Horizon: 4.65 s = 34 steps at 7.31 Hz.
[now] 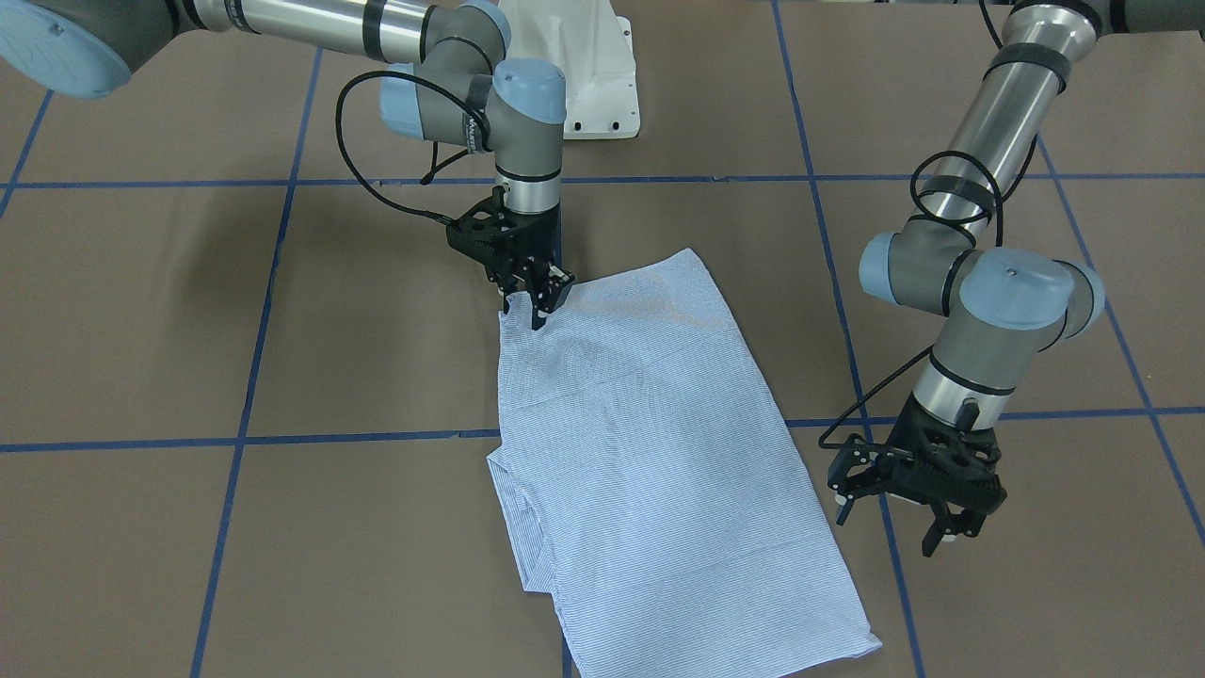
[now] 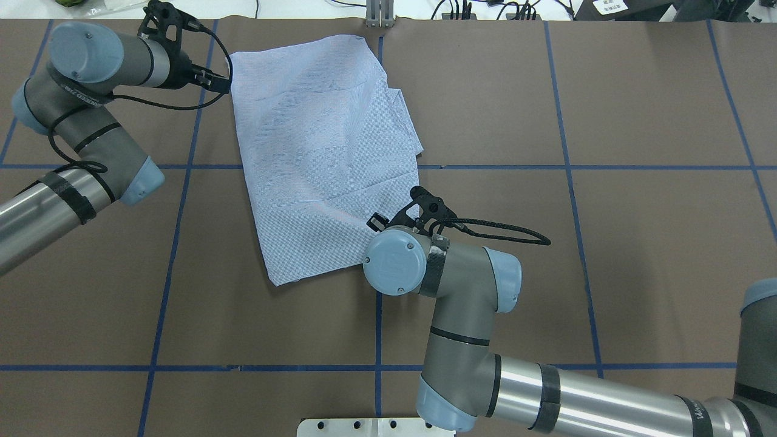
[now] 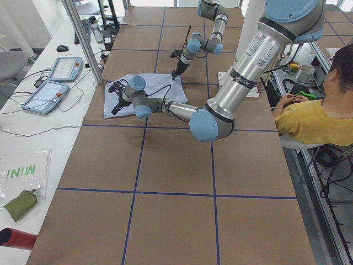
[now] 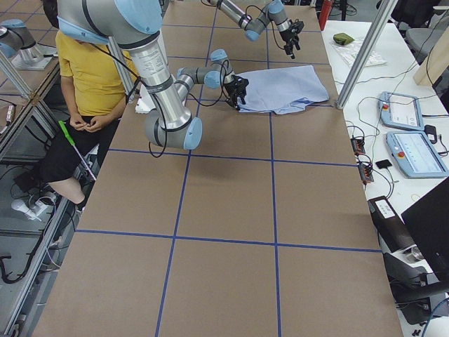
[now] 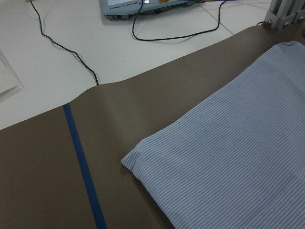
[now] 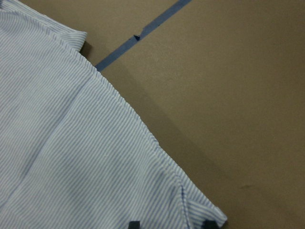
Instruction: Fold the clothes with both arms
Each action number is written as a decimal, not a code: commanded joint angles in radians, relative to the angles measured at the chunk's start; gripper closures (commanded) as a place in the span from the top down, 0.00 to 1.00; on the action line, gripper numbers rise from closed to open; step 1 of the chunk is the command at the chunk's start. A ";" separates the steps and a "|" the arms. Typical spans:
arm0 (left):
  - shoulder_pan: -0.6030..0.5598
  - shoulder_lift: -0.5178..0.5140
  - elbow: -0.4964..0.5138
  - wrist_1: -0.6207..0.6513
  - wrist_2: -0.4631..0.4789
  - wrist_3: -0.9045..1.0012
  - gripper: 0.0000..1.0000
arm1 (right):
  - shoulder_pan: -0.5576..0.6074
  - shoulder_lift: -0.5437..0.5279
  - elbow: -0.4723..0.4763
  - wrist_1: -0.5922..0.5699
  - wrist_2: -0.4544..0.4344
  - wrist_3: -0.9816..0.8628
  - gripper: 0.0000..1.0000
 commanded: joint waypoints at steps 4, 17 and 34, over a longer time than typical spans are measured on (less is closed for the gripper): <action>0.000 0.001 -0.009 -0.001 0.000 -0.002 1.00 | 0.000 0.009 -0.004 0.000 -0.002 0.030 0.00; 0.540 0.384 -0.735 0.299 0.233 -0.888 0.71 | 0.001 0.008 0.034 0.003 -0.025 0.024 0.00; 0.673 0.347 -1.020 0.416 0.193 -0.940 0.00 | -0.179 -0.342 0.699 -0.214 -0.096 0.027 0.00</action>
